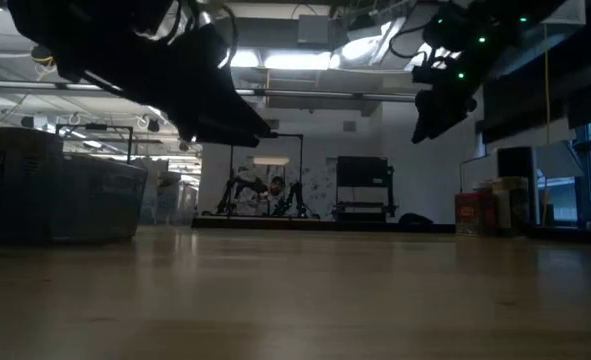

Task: Sort spices by type
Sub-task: Put the top red spice can into the gray bin

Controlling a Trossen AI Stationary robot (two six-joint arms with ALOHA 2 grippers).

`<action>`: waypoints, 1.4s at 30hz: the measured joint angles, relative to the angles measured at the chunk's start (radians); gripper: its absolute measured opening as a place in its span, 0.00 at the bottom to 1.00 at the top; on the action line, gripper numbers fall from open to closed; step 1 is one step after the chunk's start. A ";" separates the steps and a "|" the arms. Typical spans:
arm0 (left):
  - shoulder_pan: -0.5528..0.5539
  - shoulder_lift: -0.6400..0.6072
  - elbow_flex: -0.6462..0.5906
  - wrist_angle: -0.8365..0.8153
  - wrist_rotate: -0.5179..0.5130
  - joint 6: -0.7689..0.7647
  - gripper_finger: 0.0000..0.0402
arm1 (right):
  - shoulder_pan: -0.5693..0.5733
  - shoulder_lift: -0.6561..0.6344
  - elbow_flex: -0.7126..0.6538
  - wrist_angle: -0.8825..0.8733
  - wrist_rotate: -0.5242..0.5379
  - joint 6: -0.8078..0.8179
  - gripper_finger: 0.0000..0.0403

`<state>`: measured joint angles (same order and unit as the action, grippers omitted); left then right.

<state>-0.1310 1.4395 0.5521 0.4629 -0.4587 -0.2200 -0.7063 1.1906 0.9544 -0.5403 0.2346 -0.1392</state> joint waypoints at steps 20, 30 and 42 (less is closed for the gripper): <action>0.131 0.000 -0.003 -0.002 0.000 0.202 0.65 | -0.132 0.385 0.276 -0.527 0.176 -0.008 0.53; 0.131 0.000 -0.003 -0.006 0.001 0.203 0.65 | -0.132 0.398 0.244 -0.527 0.181 0.034 0.05; 0.131 0.000 -0.003 -0.007 0.001 0.200 0.65 | -0.141 0.399 0.199 -0.475 0.209 0.093 0.06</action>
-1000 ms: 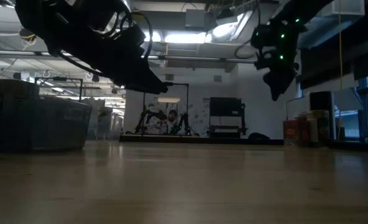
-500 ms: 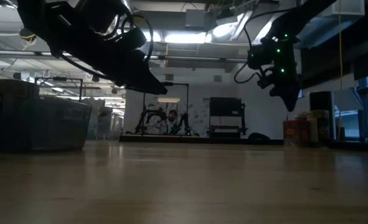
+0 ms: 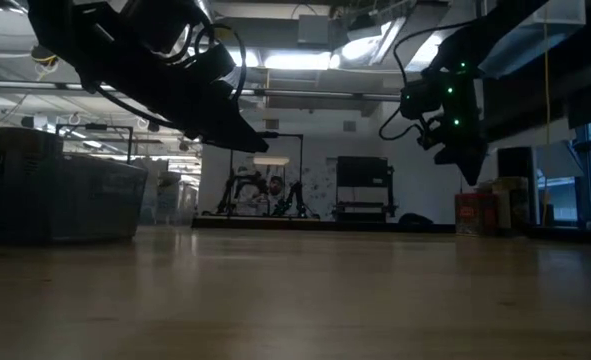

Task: Sort spices by type
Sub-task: Put the top red spice can into the gray bin

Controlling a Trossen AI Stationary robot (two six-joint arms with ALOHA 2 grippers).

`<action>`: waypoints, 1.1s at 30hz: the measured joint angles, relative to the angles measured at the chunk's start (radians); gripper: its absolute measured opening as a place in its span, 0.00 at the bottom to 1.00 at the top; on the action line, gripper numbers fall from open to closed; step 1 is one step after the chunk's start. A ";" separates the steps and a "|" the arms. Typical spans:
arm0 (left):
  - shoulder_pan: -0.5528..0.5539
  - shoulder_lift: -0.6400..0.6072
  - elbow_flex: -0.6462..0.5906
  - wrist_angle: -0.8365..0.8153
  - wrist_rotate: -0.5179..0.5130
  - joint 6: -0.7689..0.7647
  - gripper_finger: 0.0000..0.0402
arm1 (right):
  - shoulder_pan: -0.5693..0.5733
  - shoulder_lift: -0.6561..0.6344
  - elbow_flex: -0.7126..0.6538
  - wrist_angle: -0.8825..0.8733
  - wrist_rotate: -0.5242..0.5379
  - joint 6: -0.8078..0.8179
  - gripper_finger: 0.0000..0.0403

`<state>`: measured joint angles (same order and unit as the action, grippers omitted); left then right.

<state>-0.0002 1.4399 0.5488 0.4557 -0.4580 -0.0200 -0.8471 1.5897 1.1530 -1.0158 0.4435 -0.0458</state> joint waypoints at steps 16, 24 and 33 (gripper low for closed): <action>0.000 0.000 0.000 -0.005 0.001 -0.002 0.65 | 0.003 0.083 0.002 -0.001 0.027 0.018 0.06; 0.000 0.000 0.000 -0.005 0.001 -0.002 0.65 | 0.013 0.081 0.003 0.012 -0.047 -0.011 0.06; 0.000 0.001 0.000 -0.003 0.001 0.000 0.65 | 0.080 0.088 0.064 0.037 -0.122 -0.039 0.06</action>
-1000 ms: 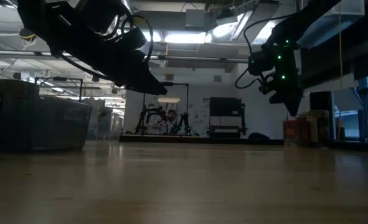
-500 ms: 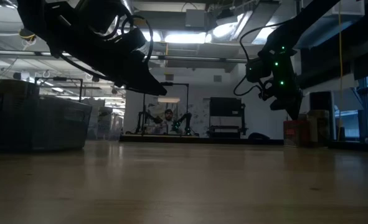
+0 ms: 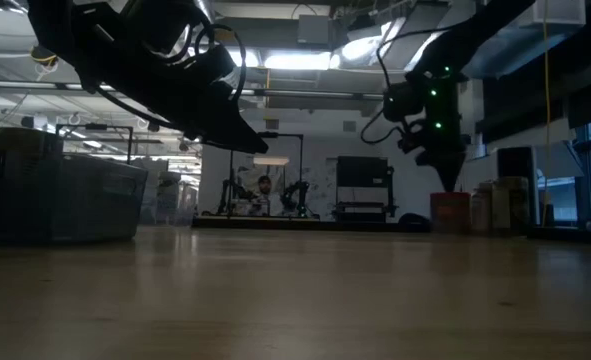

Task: Sort spices by type
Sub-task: Put the top red spice can into the gray bin

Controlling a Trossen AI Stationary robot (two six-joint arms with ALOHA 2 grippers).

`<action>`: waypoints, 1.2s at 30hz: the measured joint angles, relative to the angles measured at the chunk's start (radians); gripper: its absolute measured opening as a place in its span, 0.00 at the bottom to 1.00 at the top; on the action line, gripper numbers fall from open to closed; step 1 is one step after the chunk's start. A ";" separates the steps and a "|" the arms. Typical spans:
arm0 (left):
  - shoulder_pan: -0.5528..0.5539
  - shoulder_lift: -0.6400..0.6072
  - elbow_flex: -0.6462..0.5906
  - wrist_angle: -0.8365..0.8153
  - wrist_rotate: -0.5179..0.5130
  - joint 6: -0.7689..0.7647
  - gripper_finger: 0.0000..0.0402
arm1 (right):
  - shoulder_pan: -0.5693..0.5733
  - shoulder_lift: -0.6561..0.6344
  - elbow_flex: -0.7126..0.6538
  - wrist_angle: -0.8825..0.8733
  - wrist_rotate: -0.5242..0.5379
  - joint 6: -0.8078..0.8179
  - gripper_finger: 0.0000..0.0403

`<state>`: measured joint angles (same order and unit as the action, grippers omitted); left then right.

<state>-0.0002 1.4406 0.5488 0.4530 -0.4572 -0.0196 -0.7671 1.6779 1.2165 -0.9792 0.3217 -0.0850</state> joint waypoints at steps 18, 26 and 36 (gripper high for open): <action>0.000 0.000 0.000 0.000 0.000 -0.006 0.65 | 0.199 -0.003 0.008 0.109 -0.187 -0.136 0.06; 0.000 0.000 0.000 -0.001 0.000 -0.006 0.65 | 0.290 -0.001 0.017 0.125 -0.188 -0.188 0.06; -0.002 0.000 0.000 -0.023 0.001 -0.012 0.65 | 0.362 -0.123 0.141 -0.032 -0.234 -0.158 0.06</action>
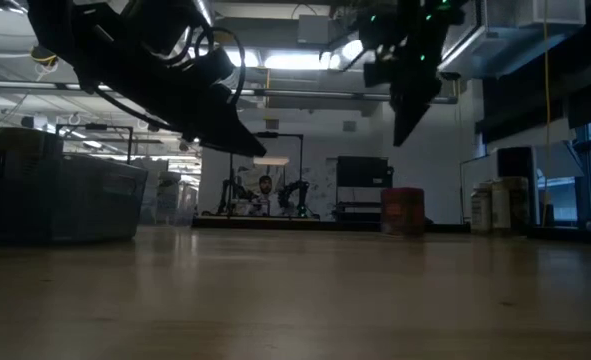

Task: Sort spices by type
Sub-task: Put the top red spice can into the gray bin

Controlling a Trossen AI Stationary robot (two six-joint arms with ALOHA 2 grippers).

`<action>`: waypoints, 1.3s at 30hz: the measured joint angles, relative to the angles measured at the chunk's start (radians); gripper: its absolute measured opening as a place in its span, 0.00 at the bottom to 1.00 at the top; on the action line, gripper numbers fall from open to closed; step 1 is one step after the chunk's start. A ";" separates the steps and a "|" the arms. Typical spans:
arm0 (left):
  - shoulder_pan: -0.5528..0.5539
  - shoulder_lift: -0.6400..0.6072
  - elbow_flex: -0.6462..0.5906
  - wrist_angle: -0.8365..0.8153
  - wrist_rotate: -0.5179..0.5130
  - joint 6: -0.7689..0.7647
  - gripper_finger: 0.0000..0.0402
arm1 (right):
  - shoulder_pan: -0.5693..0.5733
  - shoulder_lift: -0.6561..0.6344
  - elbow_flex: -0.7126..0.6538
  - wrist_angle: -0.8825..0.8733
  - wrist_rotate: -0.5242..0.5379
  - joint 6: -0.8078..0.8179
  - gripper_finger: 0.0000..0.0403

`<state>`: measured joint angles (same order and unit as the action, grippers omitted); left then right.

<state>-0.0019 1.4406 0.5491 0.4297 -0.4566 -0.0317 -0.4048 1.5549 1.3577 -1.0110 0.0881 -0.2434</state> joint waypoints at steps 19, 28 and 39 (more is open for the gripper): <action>0.002 0.000 0.000 0.008 0.000 0.002 0.65 | -0.014 -0.142 -0.247 0.251 0.072 0.221 0.37; 0.002 0.000 0.000 0.007 0.046 0.006 0.65 | -0.015 -0.132 -0.247 0.239 0.154 0.426 0.87; 0.002 0.000 0.000 0.005 0.061 0.014 0.65 | -0.014 -0.108 -0.252 0.214 0.129 0.448 0.95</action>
<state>-0.0002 1.4406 0.5491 0.4351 -0.3954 -0.0181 -0.4191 1.4471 1.1060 -0.7974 0.2169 0.2050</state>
